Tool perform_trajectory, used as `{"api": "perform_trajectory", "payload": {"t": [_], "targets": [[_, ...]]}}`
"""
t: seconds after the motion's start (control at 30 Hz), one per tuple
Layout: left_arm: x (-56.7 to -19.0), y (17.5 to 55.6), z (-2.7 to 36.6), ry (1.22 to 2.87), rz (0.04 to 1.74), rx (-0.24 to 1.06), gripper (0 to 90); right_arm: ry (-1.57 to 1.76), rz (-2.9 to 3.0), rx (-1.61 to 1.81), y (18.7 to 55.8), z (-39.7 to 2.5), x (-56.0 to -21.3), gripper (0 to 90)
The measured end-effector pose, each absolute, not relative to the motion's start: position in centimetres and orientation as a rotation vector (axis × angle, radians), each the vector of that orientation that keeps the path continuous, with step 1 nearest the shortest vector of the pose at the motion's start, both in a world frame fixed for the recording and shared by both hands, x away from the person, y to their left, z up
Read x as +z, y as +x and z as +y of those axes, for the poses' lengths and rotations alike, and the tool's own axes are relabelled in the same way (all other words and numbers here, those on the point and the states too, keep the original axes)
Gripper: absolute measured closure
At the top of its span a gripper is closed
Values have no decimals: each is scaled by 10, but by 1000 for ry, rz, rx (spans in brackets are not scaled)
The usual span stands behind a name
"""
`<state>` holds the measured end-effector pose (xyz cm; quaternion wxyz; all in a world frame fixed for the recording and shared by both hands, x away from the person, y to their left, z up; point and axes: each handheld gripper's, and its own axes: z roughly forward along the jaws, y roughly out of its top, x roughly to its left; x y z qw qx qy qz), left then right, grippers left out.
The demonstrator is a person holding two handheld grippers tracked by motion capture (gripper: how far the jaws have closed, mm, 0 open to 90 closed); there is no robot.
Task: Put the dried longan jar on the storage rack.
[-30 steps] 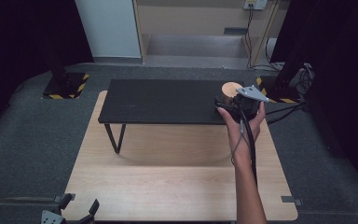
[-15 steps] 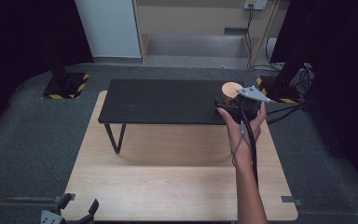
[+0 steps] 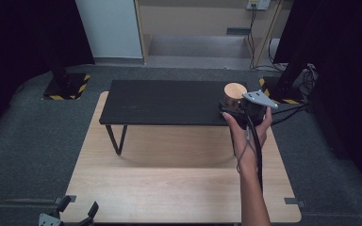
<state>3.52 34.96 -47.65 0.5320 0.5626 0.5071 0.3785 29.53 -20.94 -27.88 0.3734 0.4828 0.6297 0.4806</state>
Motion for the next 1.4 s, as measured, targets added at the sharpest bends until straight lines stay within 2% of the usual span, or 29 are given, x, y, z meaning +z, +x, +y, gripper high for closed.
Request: {"api": "perform_trajectory", "payload": {"t": [0.4,0.93,1.4], "targets": [[-475,36,348,1348,1208,893,22,1206,1580,1275,238,-217,-307,16],[-474,44,342,1376,1193,878,22,1260,1514,1303,168,-226,-375,18],[-472,57,341,1345,1197,885,21,1275,1442,1309,124,-230,-433,20]]}}
